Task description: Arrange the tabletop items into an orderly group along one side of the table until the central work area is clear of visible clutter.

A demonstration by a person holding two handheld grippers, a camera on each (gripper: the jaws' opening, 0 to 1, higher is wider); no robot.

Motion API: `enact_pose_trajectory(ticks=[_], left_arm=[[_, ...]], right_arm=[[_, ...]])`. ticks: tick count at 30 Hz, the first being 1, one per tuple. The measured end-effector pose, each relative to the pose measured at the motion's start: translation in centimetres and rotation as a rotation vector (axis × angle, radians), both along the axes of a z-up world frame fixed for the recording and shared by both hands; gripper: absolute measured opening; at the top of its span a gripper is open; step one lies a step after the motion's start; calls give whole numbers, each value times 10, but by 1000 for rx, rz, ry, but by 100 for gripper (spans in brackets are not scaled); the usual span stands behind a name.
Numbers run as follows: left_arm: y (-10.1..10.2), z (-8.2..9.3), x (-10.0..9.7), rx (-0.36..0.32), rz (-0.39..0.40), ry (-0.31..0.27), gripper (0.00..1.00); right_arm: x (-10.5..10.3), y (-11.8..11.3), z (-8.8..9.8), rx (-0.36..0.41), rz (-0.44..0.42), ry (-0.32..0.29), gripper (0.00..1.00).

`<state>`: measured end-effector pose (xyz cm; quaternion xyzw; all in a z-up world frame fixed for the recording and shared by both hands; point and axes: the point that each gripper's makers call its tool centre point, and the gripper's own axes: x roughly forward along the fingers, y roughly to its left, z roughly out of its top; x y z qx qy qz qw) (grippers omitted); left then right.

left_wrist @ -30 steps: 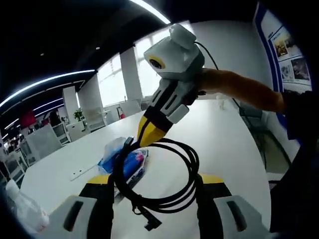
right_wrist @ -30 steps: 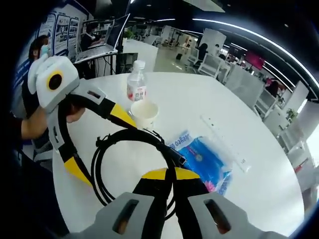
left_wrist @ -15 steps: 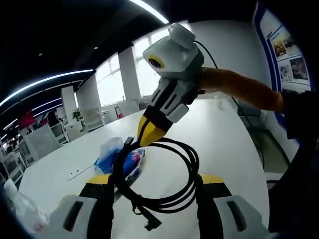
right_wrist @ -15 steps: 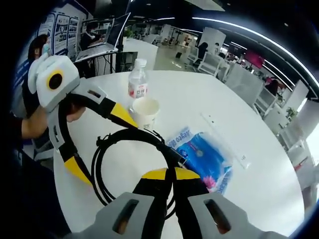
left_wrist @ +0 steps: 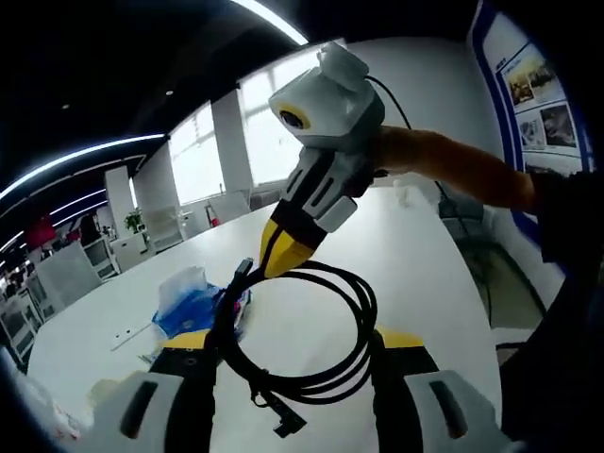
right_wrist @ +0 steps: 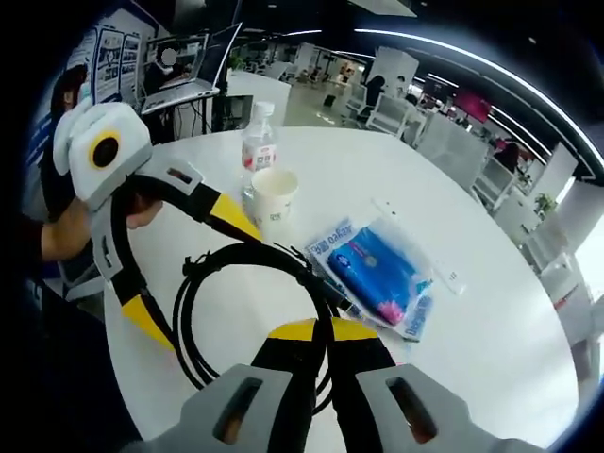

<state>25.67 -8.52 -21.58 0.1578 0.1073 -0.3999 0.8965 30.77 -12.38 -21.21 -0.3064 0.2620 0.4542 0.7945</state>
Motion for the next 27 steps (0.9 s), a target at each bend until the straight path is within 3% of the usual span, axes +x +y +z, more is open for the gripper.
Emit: enact_pose_trajectory(ticks=[11, 20, 25, 27], left_arm=[[-24, -6, -5, 7, -41, 10, 65], [-24, -4, -6, 7, -47, 15, 65], [-25, -12, -9, 14, -54, 37, 64], [-24, -20, -8, 32, -47, 54, 64]], right_arm=[[-2, -25, -4, -12, -39, 6, 0], [-4, -25, -5, -10, -39, 14, 0], [-7, -22, -16, -31, -33, 21, 0], [-8, -21, -19, -6, -50, 50, 0]])
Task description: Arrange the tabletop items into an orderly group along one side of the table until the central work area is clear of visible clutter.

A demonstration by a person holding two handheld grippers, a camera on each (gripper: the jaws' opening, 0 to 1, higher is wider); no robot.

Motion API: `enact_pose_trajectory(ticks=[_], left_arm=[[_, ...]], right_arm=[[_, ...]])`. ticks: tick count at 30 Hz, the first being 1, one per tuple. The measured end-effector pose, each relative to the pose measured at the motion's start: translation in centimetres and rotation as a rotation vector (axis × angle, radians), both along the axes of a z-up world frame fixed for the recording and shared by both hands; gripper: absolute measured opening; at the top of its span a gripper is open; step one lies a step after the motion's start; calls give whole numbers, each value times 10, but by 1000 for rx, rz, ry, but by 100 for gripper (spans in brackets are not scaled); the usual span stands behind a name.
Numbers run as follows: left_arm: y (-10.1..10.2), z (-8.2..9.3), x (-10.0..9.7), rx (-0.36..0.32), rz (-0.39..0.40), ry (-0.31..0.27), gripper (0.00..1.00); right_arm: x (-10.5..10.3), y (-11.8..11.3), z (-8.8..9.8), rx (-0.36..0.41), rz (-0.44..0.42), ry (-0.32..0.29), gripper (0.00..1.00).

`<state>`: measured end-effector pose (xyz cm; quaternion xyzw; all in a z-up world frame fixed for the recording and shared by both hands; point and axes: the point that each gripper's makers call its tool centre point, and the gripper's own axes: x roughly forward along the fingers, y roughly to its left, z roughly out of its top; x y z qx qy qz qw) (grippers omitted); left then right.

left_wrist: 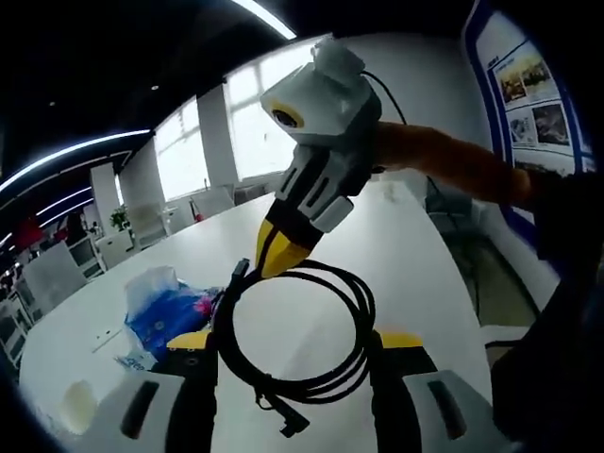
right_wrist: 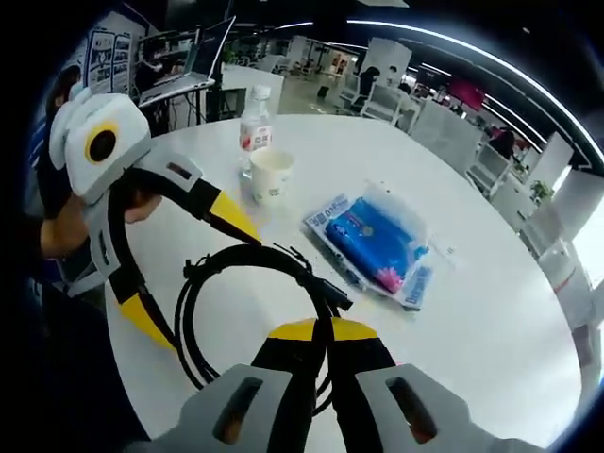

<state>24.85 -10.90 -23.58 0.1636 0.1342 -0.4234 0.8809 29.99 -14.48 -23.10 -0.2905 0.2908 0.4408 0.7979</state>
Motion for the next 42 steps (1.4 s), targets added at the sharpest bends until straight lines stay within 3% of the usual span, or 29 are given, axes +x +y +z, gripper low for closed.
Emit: enact_pose_trajectory(ticks=[5, 14, 35, 42], left_arm=[[-3, -27, -2, 4, 0, 47, 64], [-3, -50, -1, 18, -4, 98, 64], [-7, -76, -2, -9, -1, 171, 64], [-7, -78, -1, -10, -3, 168, 64]], right_arm=[[-3, -1, -18, -25, 11, 15, 0], [-3, -2, -44, -22, 2, 62, 0], [-2, -8, -93, -42, -3, 92, 0], [-1, -9, -97, -30, 0, 101, 0]])
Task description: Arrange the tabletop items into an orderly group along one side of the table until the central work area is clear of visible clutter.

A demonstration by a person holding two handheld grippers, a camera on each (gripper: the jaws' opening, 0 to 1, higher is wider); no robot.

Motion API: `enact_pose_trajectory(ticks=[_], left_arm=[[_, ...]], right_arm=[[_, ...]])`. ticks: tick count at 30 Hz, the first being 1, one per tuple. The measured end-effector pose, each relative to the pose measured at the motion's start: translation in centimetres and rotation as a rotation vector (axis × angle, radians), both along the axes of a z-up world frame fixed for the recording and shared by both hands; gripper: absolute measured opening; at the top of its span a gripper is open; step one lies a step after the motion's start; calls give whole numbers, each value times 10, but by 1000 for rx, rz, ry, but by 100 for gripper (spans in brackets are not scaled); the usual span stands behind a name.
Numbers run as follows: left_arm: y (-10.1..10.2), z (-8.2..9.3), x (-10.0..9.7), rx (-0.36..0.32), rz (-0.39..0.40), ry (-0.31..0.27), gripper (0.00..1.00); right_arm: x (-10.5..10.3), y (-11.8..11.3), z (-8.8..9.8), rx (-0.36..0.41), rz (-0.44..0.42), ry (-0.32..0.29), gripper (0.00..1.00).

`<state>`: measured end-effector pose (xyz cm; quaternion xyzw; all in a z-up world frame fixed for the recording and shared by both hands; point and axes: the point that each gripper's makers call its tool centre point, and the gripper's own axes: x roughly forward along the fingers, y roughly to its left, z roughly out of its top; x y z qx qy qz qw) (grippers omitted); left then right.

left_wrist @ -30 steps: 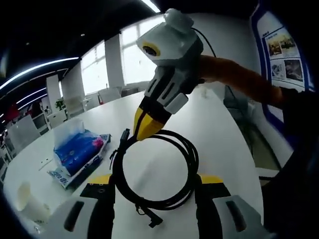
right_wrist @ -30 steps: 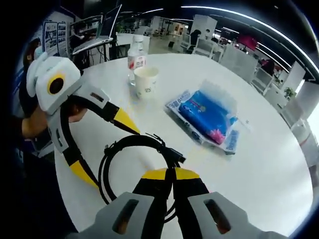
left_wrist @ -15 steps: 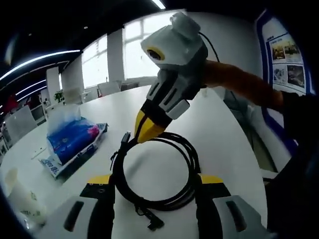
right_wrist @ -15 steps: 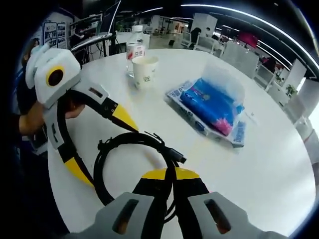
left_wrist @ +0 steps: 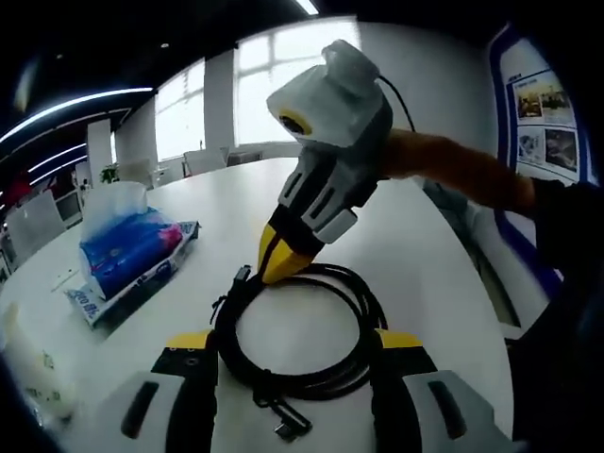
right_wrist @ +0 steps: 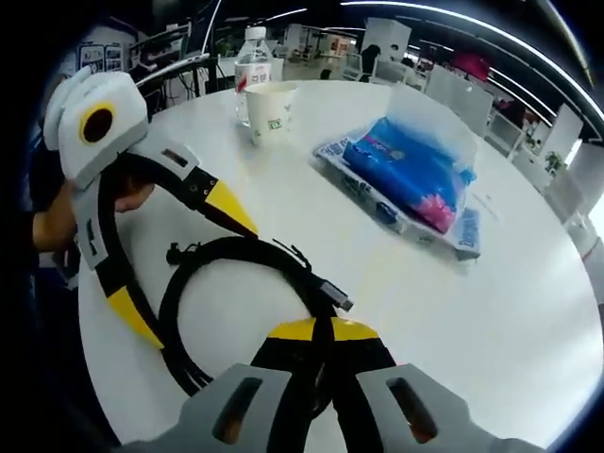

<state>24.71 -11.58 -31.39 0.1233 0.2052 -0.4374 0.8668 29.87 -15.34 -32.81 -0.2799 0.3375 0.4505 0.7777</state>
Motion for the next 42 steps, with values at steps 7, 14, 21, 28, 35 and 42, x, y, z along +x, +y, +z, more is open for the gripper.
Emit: enact_pose_trajectory(ticks=[7, 14, 21, 28, 35, 42], left_arm=[[0, 0, -1, 2, 0, -1, 64], [4, -3, -1, 27, -12, -5, 64], [8, -1, -1, 30, -9, -11, 76], [8, 18, -5, -8, -35, -45, 77], [13, 29, -1, -13, -21, -61, 77], [20, 42, -3, -41, 6, -87, 89]], right_arm=[[1, 0, 0, 7, 11, 1, 1], [0, 0, 0, -26, 128, -54, 4], [-2, -1, -1, -39, 155, -68, 15], [3, -2, 11, -13, 153, -93, 16], [5, -4, 21, -4, 159, -110, 19], [22, 1, 47, 38, 151, -261, 68]])
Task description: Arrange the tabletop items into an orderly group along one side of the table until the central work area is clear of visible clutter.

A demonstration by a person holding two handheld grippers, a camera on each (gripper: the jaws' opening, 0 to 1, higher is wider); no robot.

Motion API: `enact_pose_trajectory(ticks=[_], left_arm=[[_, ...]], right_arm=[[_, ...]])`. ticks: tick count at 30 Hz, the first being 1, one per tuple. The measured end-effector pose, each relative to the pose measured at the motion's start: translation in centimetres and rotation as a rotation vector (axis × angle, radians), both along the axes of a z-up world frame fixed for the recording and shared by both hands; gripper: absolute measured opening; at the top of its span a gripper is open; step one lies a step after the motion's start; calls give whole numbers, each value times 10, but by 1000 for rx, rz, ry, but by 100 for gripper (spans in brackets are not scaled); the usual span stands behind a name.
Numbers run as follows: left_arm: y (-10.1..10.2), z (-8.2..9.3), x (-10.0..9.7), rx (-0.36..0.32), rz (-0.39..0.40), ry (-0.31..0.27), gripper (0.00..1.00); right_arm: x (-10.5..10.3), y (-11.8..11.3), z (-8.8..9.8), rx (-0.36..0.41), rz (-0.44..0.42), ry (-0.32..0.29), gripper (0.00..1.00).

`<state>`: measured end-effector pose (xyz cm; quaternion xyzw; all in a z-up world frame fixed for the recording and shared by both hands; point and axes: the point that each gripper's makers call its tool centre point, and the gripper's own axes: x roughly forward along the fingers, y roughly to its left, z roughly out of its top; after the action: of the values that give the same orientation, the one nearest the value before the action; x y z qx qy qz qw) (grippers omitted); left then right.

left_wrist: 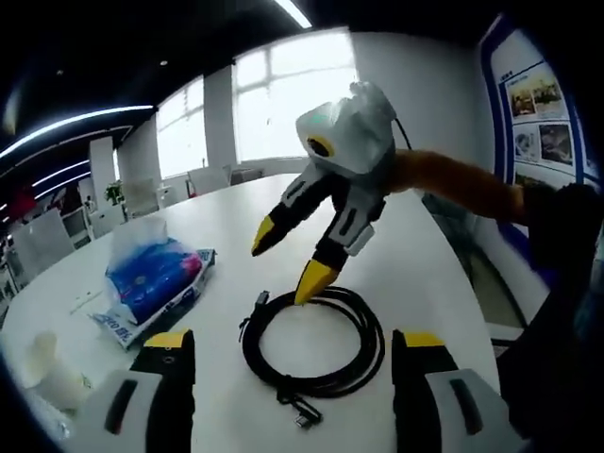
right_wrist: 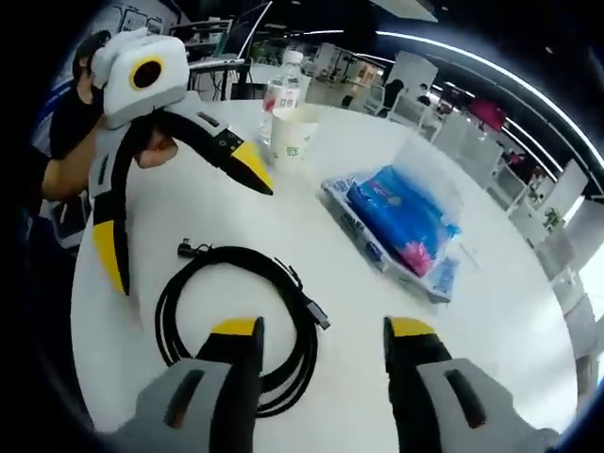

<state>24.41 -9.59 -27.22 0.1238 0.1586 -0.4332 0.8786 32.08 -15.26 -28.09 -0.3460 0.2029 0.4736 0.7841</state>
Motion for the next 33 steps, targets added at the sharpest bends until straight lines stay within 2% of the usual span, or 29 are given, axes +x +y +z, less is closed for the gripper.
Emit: enact_pose_trajectory(ticks=[1, 3, 4, 8, 10, 19, 33], left_arm=[[0, 2, -1, -9, 3, 0, 90], [0, 5, -5, -24, -9, -2, 97], [0, 6, -6, -31, -7, 1, 100], [3, 8, -7, -34, 5, 10, 100], [4, 10, -7, -38, 7, 4, 100], [7, 16, -2, -50, 21, -8, 100], [18, 25, 20, -67, 85, 0, 100]], right_arm=[[-1, 1, 4, 20, 3, -29, 83], [-5, 0, 7, 31, -6, -26, 98], [-7, 0, 9, 43, -10, -24, 99], [-13, -2, 13, 58, -7, 3, 100], [-8, -5, 16, 63, -30, -20, 100], [-4, -8, 18, 61, -38, -34, 100], [3, -3, 28, 68, -40, -57, 100]])
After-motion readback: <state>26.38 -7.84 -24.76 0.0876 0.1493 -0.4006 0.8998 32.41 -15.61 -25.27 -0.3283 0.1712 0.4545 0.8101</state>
